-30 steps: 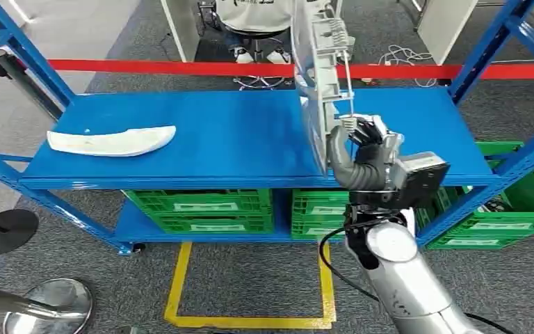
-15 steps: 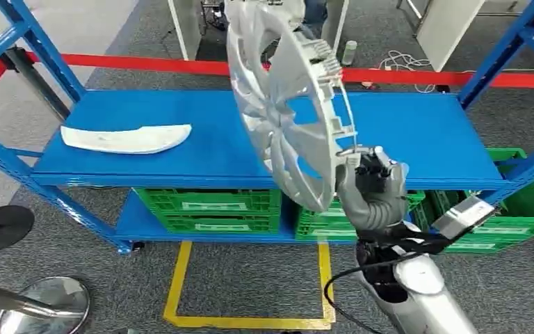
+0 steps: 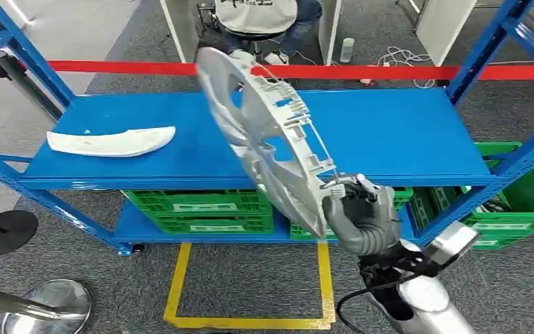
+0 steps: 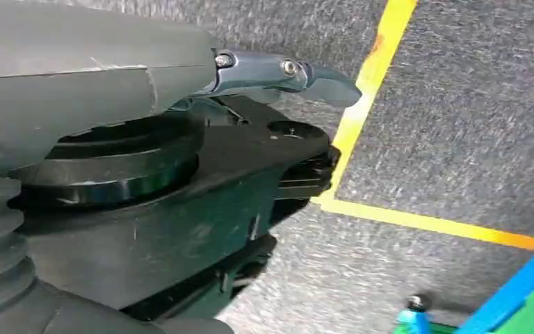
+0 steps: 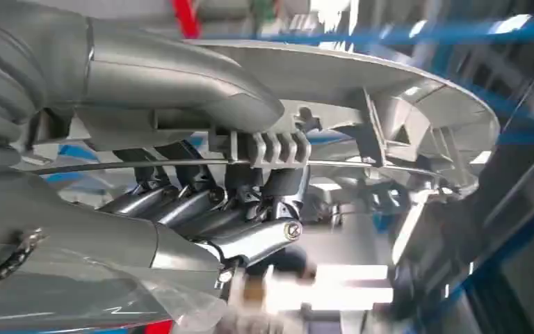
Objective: Take the parts from the cabinet and place them on the table.
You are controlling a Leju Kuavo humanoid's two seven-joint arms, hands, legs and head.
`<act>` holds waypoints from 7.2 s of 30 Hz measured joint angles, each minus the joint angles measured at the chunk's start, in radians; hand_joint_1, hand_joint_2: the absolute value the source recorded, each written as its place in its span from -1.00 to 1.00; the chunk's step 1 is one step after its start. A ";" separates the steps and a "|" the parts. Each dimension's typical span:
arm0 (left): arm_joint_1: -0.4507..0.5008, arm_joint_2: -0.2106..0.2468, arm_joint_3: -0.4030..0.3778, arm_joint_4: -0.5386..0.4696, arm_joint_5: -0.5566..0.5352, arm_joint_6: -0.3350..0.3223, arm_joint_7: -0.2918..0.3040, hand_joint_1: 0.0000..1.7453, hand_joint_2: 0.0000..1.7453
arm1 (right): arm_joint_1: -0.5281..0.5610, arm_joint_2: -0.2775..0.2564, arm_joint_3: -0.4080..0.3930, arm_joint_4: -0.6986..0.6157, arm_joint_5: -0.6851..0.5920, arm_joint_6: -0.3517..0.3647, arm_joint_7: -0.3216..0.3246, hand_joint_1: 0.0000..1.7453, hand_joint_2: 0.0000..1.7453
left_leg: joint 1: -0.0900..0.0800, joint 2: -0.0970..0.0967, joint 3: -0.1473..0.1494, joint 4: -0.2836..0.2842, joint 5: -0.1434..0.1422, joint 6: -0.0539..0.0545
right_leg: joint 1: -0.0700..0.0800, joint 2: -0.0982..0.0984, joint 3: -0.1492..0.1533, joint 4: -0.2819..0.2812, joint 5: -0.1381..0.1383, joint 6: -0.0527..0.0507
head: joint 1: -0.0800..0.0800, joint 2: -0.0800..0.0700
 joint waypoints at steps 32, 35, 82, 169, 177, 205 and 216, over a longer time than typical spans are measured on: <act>0.005 0.011 0.041 0.000 -0.044 -0.038 0.010 -1.00 1.00 | 0.106 0.042 0.032 -0.098 0.120 -0.222 -0.061 1.00 1.00 | -0.002 -0.001 0.050 -0.107 0.070 0.007 | 0.003 0.007 0.026 0.000 -0.018 -0.002 | -0.003 0.000; 0.004 0.015 0.041 0.000 -0.045 -0.037 0.010 -1.00 1.00 | 0.105 0.042 0.032 -0.105 0.133 -0.236 -0.064 1.00 1.00 | -0.010 -0.001 0.112 -0.249 0.111 0.029 | 0.009 0.008 0.024 0.001 -0.021 0.006 | -0.002 0.000; -0.002 0.001 0.042 -0.001 -0.099 0.064 0.077 -1.00 1.00 | 0.114 0.025 0.052 -0.122 0.180 -0.323 -0.029 1.00 1.00 | -0.015 0.009 0.063 -0.270 0.169 0.025 | 0.000 0.005 0.108 -0.026 -0.072 0.049 | 0.006 0.000; -0.013 0.002 0.036 -0.001 -0.149 0.080 0.060 -1.00 1.00 | 0.249 -0.006 0.060 -0.213 0.316 -0.498 -0.026 1.00 1.00 | -0.006 0.003 0.115 -0.298 0.128 0.047 | -0.002 0.002 -0.062 0.269 -0.199 0.055 | 0.015 0.000; -0.016 -0.006 0.036 -0.001 -0.164 0.110 0.068 -1.00 1.00 | 0.262 -0.007 0.060 -0.217 0.308 -0.498 -0.022 1.00 1.00 | -0.013 0.001 0.086 -0.267 0.145 0.023 | 0.004 0.007 0.063 -0.011 -0.041 0.034 | 0.015 0.000; -0.017 -0.001 0.035 -0.002 -0.172 0.114 0.045 -1.00 1.00 | 0.265 -0.009 0.060 -0.221 0.304 -0.483 -0.021 1.00 1.00 | -0.018 0.009 0.152 -0.288 0.096 0.036 | -0.002 0.001 0.059 -0.027 -0.026 0.047 | 0.015 0.000; -0.014 0.001 0.035 -0.002 -0.183 0.152 0.086 -1.00 1.00 | 0.266 -0.009 0.055 -0.221 0.220 -0.486 -0.037 1.00 1.00 | -0.001 0.006 0.035 0.003 -0.034 -0.007 | -0.004 -0.001 0.030 -0.019 -0.005 0.001 | 0.005 0.000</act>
